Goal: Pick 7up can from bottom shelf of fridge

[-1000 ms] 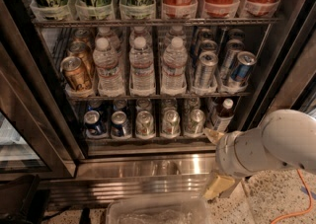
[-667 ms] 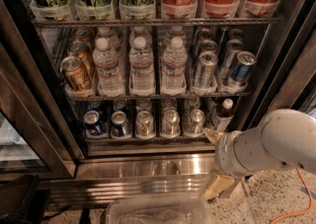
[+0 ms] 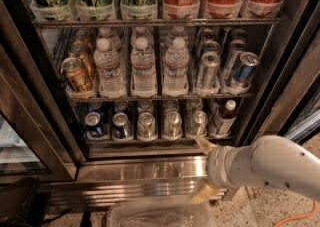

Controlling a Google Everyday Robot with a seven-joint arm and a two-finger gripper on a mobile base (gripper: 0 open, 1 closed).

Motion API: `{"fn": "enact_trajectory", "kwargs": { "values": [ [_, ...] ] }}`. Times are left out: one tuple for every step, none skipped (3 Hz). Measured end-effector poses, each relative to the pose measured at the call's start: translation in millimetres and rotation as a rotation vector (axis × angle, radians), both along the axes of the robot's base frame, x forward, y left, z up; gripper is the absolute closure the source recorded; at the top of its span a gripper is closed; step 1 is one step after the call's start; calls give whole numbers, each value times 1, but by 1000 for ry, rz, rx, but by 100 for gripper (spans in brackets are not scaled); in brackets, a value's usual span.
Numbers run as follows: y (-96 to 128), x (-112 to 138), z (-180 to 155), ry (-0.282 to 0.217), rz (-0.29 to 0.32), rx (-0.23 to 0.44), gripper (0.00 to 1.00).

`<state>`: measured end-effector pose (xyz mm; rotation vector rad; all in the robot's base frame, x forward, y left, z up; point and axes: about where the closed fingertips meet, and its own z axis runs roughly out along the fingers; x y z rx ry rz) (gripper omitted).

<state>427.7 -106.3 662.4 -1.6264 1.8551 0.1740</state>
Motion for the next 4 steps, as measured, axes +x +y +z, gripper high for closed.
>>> {"fn": "enact_trajectory", "kwargs": {
  "values": [
    [20, 7, -21, -43, 18, 36, 0],
    [39, 13, -33, -84, 0, 91, 0],
    [51, 24, -38, -126, -38, 135, 0],
    [51, 24, -38, -126, -38, 135, 0]
  ]
}}
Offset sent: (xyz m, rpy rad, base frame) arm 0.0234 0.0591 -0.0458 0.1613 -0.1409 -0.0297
